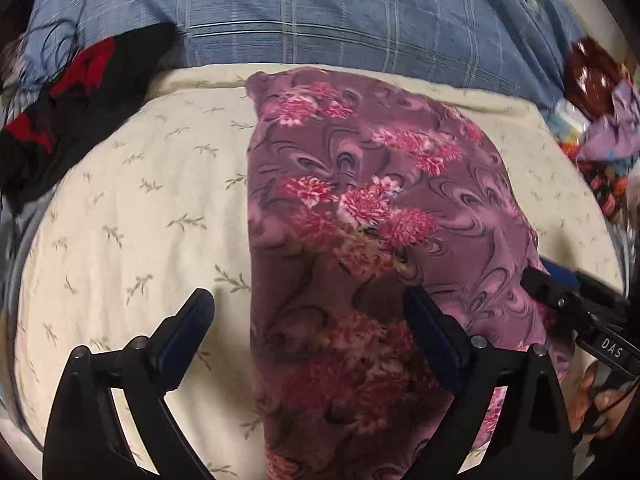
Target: Fold small clothes
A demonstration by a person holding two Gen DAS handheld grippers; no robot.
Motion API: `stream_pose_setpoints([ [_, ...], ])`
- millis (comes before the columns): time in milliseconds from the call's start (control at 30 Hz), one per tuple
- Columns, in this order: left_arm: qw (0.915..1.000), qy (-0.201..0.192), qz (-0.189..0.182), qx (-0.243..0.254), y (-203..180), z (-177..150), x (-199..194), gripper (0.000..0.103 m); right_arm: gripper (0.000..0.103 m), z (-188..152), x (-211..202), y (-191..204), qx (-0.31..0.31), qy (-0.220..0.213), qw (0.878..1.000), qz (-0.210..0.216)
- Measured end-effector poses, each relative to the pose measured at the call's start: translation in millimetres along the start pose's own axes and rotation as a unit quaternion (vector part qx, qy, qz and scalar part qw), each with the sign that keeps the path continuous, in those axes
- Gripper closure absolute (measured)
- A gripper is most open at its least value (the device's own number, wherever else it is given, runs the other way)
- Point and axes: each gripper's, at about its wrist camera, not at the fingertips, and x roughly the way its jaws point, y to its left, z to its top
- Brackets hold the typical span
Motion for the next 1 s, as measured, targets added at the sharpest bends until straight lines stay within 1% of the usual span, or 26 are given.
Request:
stream_pose_setpoints([
  [67, 0.9999, 0.004, -0.001, -0.009, 2, -1, -4, 0.006, 0.061, 1, -5, 1, 0.019, 0.003, 1.000, -0.002],
  [167, 0.9999, -0.004, 0.011, 0.000, 0, -7, -15, 0.006, 0.054, -1, -12, 11, -0.002, 0.012, 0.999, -0.035],
  [233, 0.9996, -0.013, 0.022, 0.010, -2, -13, -24, 0.006, 0.053, -7, -21, 15, -0.008, 0.023, 0.999, -0.047],
  [300, 0.9993, -0.019, 0.028, 0.017, -4, -21, -31, 0.006, 0.047, -15, -30, 16, -0.010, 0.029, 0.998, -0.063],
  [367, 0.9988, -0.025, 0.035, 0.023, -5, -32, -43, 0.006, 0.032, -24, -42, 19, -0.008, 0.038, 0.995, -0.087],
  [433, 0.9975, -0.036, 0.052, 0.032, -3, -40, -52, 0.006, 0.027, -33, -54, 23, -0.011, 0.048, 0.993, -0.108],
  [500, 0.9933, -0.056, 0.083, 0.058, -4, -57, -68, 0.006, 0.020, -41, -65, 30, -0.018, 0.058, 0.989, -0.134],
  [567, 0.9878, -0.078, 0.105, 0.084, -4, -79, -82, 0.006, 0.004, -49, -75, 38, -0.032, 0.072, 0.984, -0.162],
  [600, 0.9864, -0.083, 0.107, 0.093, -4, -88, -87, 0.006, 0.003, -56, -79, 43, -0.048, 0.080, 0.980, -0.174],
  [633, 0.9858, -0.085, 0.105, 0.101, -4, -99, -92, 0.006, 0.003, -61, -84, 48, -0.063, 0.076, 0.978, -0.183],
  [667, 0.9859, -0.084, 0.100, 0.105, -4, -106, -95, 0.006, 0.003, -69, -91, 55, -0.086, 0.059, 0.974, -0.203],
  [767, 0.9876, -0.075, 0.087, 0.106, -5, -124, -99, 0.006, 0.003, -83, -100, 68, -0.115, 0.046, 0.966, -0.228],
  [900, 0.9890, -0.064, 0.075, 0.110, -11, -133, -98, 0.006, 0.003, -86, -108, 80, -0.123, 0.026, 0.968, -0.218],
  [1000, 0.9890, -0.063, 0.071, 0.114, -18, -141, -98, 0.006, 0.003, -86, -110, 88, -0.139, 0.016, 0.966, -0.218],
])
